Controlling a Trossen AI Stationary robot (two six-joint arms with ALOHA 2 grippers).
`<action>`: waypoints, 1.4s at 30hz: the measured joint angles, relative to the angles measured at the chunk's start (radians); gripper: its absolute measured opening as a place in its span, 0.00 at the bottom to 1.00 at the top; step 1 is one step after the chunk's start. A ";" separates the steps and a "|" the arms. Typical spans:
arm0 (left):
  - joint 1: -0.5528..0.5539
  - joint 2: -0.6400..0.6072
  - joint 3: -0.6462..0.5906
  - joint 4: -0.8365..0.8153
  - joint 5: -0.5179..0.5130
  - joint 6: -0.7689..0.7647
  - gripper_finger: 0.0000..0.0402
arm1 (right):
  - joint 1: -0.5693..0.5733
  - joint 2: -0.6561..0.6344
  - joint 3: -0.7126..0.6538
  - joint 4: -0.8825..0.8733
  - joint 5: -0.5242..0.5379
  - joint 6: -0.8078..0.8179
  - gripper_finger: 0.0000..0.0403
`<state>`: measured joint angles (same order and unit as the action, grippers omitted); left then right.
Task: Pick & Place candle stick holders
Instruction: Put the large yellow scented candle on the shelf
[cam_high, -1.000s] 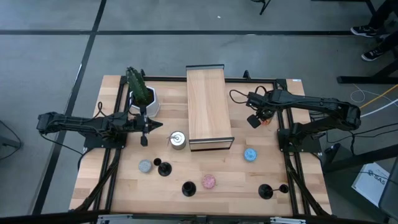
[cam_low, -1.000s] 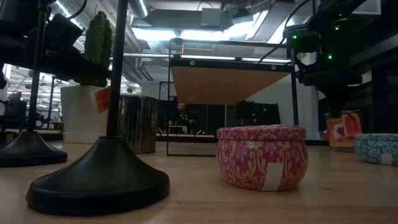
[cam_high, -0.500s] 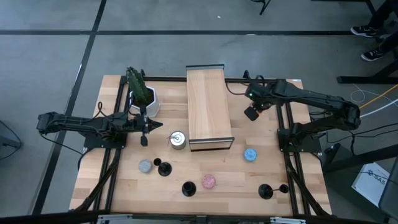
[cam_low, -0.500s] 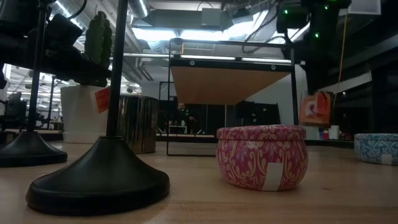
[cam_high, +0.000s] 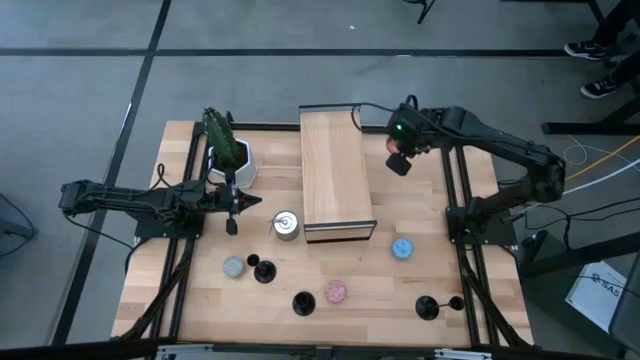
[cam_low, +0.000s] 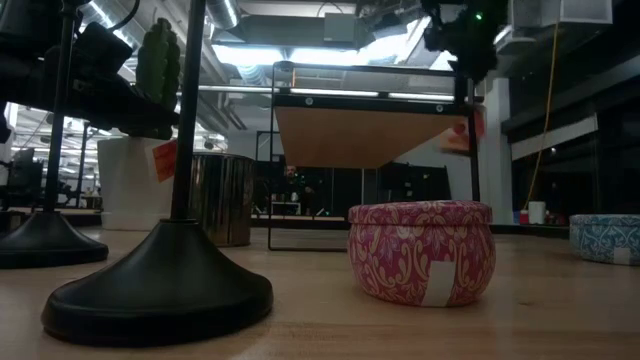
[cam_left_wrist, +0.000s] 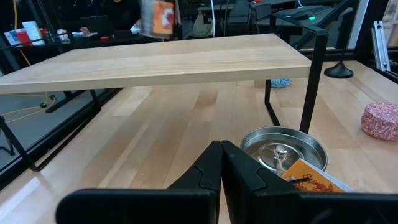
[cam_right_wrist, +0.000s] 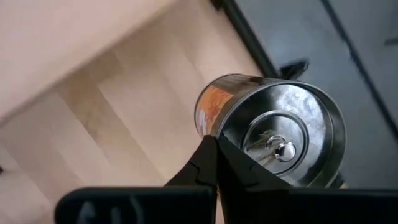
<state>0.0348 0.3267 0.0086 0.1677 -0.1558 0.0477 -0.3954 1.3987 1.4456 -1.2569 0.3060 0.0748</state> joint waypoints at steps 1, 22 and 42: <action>0.000 0.000 0.000 0.000 0.000 0.000 0.01 | 0.000 0.016 0.031 0.000 0.001 -0.019 0.00; 0.000 0.000 0.000 0.000 0.040 0.000 0.01 | -0.043 0.389 0.481 0.014 -0.104 -0.425 0.00; 0.000 0.000 0.000 0.000 0.068 0.000 0.01 | -0.045 0.403 0.449 0.129 -0.176 -0.503 0.00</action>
<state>0.0345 0.3268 0.0086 0.1673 -0.0879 0.0475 -0.4408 1.8015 1.8943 -1.1281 0.1303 -0.4278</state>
